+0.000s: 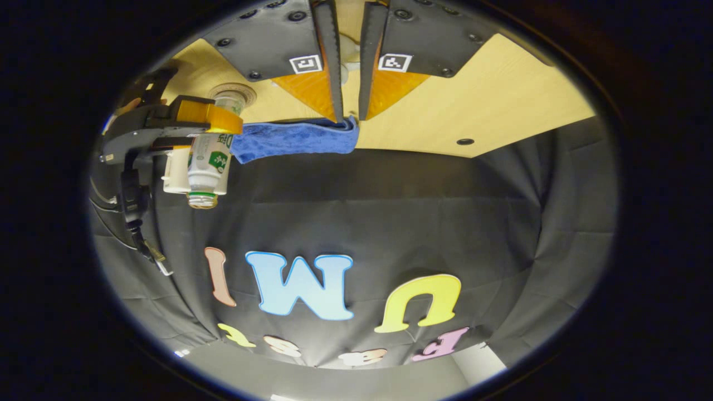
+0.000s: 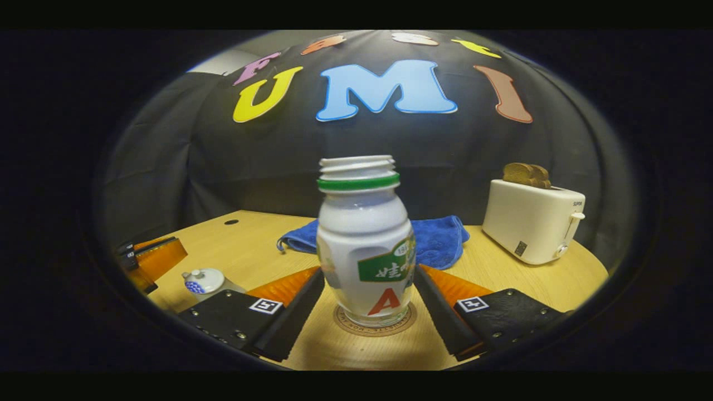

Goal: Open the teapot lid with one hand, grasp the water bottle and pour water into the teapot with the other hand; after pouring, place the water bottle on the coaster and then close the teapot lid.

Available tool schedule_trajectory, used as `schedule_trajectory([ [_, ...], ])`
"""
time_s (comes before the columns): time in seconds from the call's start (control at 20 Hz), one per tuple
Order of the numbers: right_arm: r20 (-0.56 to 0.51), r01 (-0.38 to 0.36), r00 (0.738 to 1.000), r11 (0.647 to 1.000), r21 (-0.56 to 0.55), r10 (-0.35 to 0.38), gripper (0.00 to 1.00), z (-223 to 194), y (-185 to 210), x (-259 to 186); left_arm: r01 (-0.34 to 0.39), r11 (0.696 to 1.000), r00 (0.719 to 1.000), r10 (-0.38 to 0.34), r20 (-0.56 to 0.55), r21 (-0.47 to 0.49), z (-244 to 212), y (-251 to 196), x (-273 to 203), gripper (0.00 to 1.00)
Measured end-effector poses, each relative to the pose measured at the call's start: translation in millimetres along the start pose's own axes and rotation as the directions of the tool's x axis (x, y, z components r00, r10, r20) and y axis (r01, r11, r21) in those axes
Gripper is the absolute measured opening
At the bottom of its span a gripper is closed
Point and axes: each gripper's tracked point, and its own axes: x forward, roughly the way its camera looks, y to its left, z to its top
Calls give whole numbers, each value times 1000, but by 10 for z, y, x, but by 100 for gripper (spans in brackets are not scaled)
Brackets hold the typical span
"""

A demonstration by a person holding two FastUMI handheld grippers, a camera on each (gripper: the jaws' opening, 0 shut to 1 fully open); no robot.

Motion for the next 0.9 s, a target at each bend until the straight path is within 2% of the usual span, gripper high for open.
schedule_trajectory([
  [0.25,34,13,999,1000,-6,-13,99,81,-31,-169,8,1000,1000,-8,-1,-2,3,-35,-7,30],
  [0.3,43,29,999,1000,-9,-28,98,113,-81,-189,9,1000,1000,-9,2,-2,2,-39,-10,23],
  [0.35,48,34,998,999,-8,-34,98,122,-91,-210,9,1000,1000,-9,3,-2,12,-42,-21,23],
  [0.4,50,32,998,999,-1,-32,98,125,-93,-239,9,1000,1000,-9,4,-2,8,-38,-34,30],
  [0.45,54,29,998,1000,9,-29,98,121,-91,-267,8,1000,1000,-8,7,-3,18,-39,-44,23],
  [0.6,55,21,998,1000,3,-21,99,106,-65,-369,9,1000,1000,-8,5,-3,7,-46,-96,23],
  [0.65,61,28,998,1000,-3,-27,98,89,-73,-419,6,1000,1000,-6,4,-4,-5,-47,-128,31],
  [0.7,63,29,998,1000,-5,-29,98,76,-74,-463,4,1000,1000,-3,1,-9,-34,-48,-197,23],
  [0.75,66,23,998,1000,-1,-23,98,53,-42,-536,2,1000,1000,-2,0,-13,-40,-48,-258,31],
  [0.9,85,28,996,999,21,-30,98,3,-51,-803,2,1000,1000,-2,5,-17,-13,-88,-511,31],
])
